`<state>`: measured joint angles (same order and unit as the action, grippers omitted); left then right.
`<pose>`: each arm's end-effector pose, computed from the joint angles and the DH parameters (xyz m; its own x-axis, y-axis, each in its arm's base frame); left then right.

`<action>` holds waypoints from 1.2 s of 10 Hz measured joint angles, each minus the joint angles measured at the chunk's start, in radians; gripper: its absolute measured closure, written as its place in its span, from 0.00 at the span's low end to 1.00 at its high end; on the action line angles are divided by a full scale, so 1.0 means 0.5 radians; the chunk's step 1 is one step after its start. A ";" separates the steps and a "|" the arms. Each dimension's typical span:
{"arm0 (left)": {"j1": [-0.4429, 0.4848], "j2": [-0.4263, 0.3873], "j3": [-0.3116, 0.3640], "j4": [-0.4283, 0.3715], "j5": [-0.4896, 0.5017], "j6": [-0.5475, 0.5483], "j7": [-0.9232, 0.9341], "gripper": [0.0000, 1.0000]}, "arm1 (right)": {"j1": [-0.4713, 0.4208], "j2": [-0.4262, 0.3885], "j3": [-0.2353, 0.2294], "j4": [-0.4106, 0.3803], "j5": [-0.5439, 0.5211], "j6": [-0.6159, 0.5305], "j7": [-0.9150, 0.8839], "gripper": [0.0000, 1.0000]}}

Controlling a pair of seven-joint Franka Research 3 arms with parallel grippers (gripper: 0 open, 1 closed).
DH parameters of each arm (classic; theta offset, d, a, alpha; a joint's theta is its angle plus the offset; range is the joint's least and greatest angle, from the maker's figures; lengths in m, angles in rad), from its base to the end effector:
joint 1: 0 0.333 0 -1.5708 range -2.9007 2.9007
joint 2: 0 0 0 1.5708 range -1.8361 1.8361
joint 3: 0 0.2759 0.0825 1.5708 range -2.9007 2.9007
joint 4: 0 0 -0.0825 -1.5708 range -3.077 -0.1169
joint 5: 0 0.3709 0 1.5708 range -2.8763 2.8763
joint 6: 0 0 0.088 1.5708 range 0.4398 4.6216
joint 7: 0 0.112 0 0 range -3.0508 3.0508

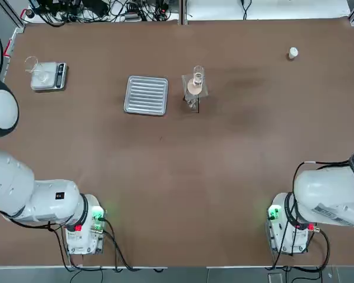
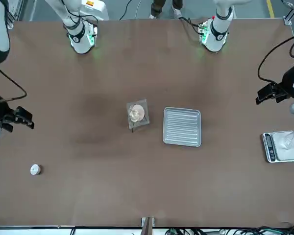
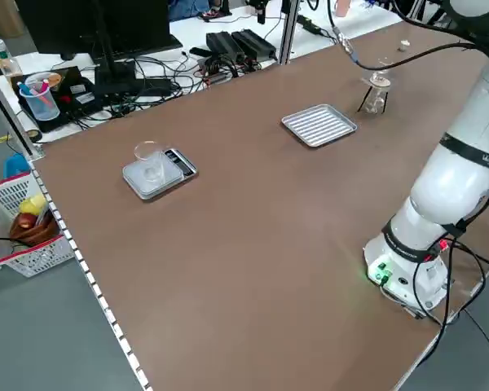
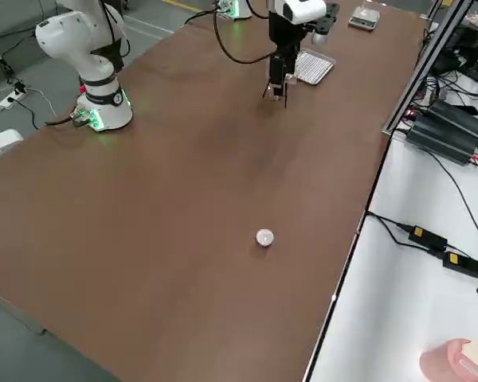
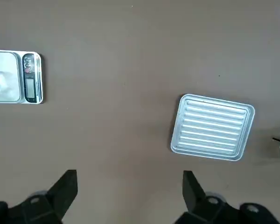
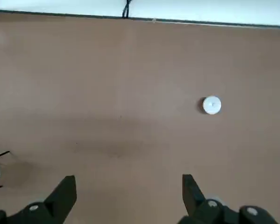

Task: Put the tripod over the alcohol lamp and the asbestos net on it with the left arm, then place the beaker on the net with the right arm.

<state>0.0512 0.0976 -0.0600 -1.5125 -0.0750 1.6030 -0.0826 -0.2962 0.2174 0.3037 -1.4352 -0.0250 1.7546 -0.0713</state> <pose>0.5699 -0.0117 0.5552 0.9970 0.0761 -0.0137 0.0770 -0.9938 0.0798 0.6135 -0.0152 0.5395 0.9911 0.0693 0.1140 0.0734 -0.9968 -0.0316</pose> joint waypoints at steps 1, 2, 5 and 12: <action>-0.001 0.000 0.000 0.002 0.000 0.000 0.000 0.00 | 0.086 -0.041 -0.090 0.000 0.010 -0.053 0.016 0.00; -0.002 0.000 -0.001 0.004 0.000 0.000 0.000 0.00 | 0.201 -0.081 -0.190 -0.005 0.011 -0.089 0.054 0.00; -0.004 0.000 -0.008 0.007 0.000 -0.002 0.000 0.00 | 0.400 -0.193 -0.308 -0.049 0.011 -0.191 0.206 0.00; 0.006 0.000 -0.068 0.014 0.192 -0.008 0.025 0.00 | 0.555 -0.289 -0.459 -0.185 0.010 -0.088 0.239 0.00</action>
<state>0.0542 0.0976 -0.0940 -1.5057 0.0210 1.5992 -0.0703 -0.0186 0.0731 0.0742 -1.5277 -0.0201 1.7106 0.0481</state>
